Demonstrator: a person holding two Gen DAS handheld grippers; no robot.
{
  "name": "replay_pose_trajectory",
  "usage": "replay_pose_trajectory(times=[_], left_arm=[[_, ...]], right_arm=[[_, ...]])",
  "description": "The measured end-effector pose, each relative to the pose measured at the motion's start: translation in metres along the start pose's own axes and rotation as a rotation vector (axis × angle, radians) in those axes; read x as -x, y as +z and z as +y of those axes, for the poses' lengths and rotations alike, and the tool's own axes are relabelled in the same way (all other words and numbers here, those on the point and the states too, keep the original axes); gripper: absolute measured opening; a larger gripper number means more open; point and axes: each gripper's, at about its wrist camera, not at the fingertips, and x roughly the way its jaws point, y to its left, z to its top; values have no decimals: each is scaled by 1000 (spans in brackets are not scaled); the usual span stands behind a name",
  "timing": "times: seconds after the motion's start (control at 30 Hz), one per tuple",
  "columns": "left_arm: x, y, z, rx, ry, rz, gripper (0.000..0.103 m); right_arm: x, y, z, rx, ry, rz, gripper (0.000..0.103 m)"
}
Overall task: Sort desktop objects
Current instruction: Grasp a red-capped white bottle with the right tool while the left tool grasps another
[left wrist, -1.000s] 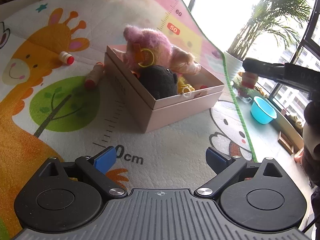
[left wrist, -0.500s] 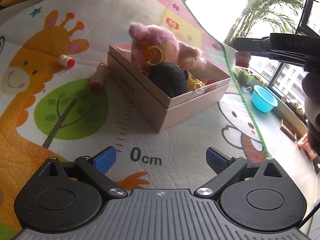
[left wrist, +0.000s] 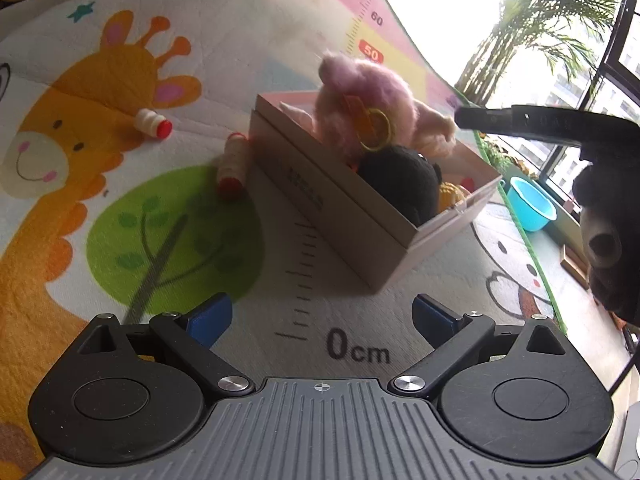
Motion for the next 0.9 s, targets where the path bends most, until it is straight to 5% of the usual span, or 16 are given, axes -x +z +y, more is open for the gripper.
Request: replay_pose_trajectory(times=[0.23,0.4,0.53,0.7,0.8,0.9], left_arm=[[1,39,82,145,166,-112,99],[-8,58,124,227,209,-150,97],[-21,72,143,263,221,-156,74],[-32,73,159,282,252,-170,57],[-32,69,164,277,228,-162,58],[-28,72,165,228,218,-168,72]], right_arm=[[-9,-7,62,136,60,-46,36],[-29,-12,115,126,181,-10,36],[-54,-23,155,142,211,35,36],[-90,-30,178,162,45,62,36],[-109,-32,179,153,-43,94,35],[-125,-31,177,125,-92,126,35]])
